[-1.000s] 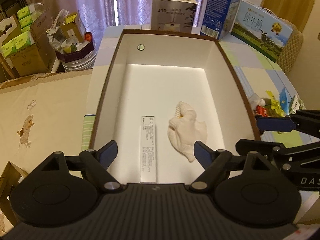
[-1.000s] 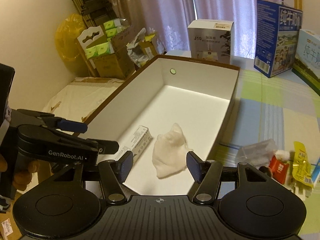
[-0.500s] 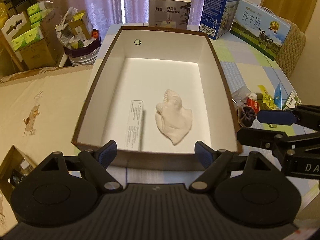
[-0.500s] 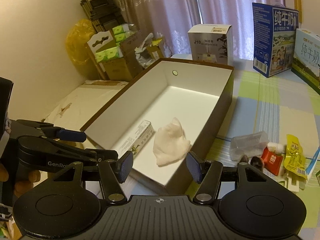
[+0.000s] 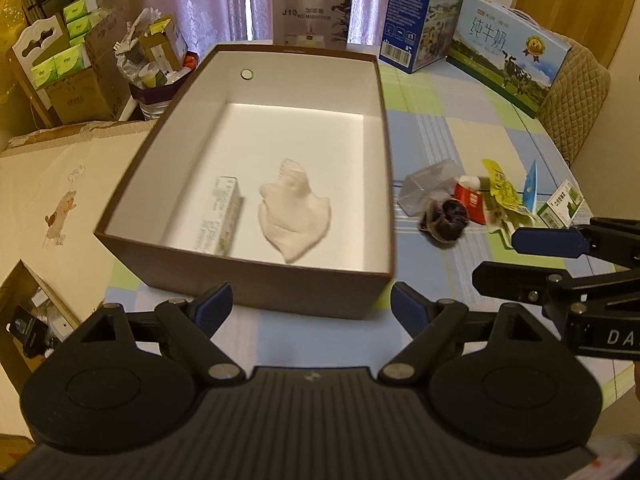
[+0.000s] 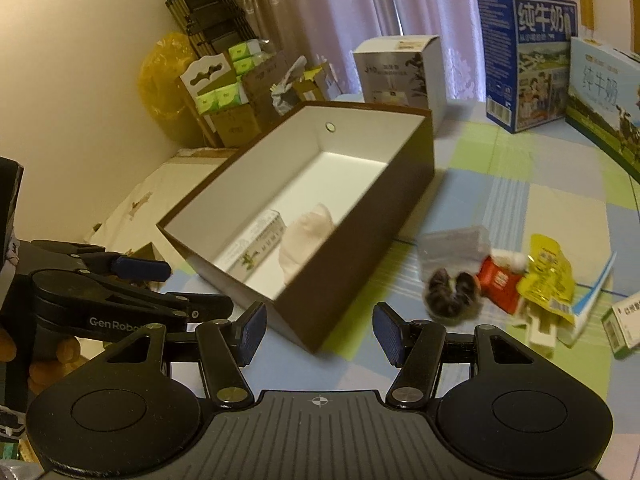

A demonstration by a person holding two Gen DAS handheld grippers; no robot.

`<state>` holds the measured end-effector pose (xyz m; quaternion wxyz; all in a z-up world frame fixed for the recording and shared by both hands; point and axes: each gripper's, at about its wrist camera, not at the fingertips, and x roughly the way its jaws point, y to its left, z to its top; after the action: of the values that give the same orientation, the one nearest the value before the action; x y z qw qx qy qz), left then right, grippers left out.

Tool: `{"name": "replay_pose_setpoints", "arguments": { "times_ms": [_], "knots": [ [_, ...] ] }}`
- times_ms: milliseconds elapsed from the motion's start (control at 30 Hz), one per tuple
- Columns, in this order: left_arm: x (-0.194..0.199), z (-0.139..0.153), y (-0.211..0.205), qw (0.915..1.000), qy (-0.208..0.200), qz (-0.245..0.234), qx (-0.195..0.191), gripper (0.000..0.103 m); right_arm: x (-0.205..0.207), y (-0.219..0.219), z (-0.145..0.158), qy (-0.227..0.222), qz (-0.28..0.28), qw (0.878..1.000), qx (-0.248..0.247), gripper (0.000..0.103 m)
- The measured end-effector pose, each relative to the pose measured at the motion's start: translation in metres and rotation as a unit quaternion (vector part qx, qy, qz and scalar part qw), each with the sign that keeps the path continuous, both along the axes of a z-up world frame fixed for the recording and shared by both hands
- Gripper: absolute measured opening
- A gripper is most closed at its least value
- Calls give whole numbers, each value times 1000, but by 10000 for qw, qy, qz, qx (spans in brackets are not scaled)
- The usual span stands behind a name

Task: Organize objects
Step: 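Move the left tool to the dark scrunchie and grasp it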

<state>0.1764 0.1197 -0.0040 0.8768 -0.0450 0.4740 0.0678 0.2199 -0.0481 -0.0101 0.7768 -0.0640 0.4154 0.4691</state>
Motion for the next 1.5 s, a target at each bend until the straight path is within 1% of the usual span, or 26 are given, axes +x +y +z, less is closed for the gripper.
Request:
{"name": "replay_pose_setpoints", "arguments": {
  "times_ms": [100,267,400,533,733,900,1067,1167,1400,1500],
  "knots": [
    [0,-2,-12,10000,37,18,-26,84,8,-15,-4,112,-97,9999,-76,56],
    [1,-10,-38,9998,172,-46,-95,84,22,-43,-12,324,-457,9979,-314,56],
    [5,-18,-58,9993,314,-140,-177,84,35,-73,-17,524,-706,9958,-267,56],
    [15,-24,-84,9984,371,-371,-192,84,47,-101,-21,644,-1017,9924,-239,56],
    [32,-32,-115,9977,316,-567,-170,85,64,-145,-28,689,-1646,9838,-187,57],
    [47,-42,-133,9977,277,-610,-90,85,77,-178,-38,843,-2068,9744,-260,58],
    [63,-54,-145,9977,310,-593,-88,85,89,-198,-47,913,-2276,9682,-496,59],
    [73,-61,-152,9977,317,-594,-22,85,98,-206,-52,950,-2361,9652,-594,59],
    [96,-77,-157,9979,252,-586,68,84,122,-217,-61,846,-2583,9590,-802,59],
    [107,-81,-157,9982,222,-551,111,84,130,-222,-64,849,-2678,9562,-817,59]
  ]
}}
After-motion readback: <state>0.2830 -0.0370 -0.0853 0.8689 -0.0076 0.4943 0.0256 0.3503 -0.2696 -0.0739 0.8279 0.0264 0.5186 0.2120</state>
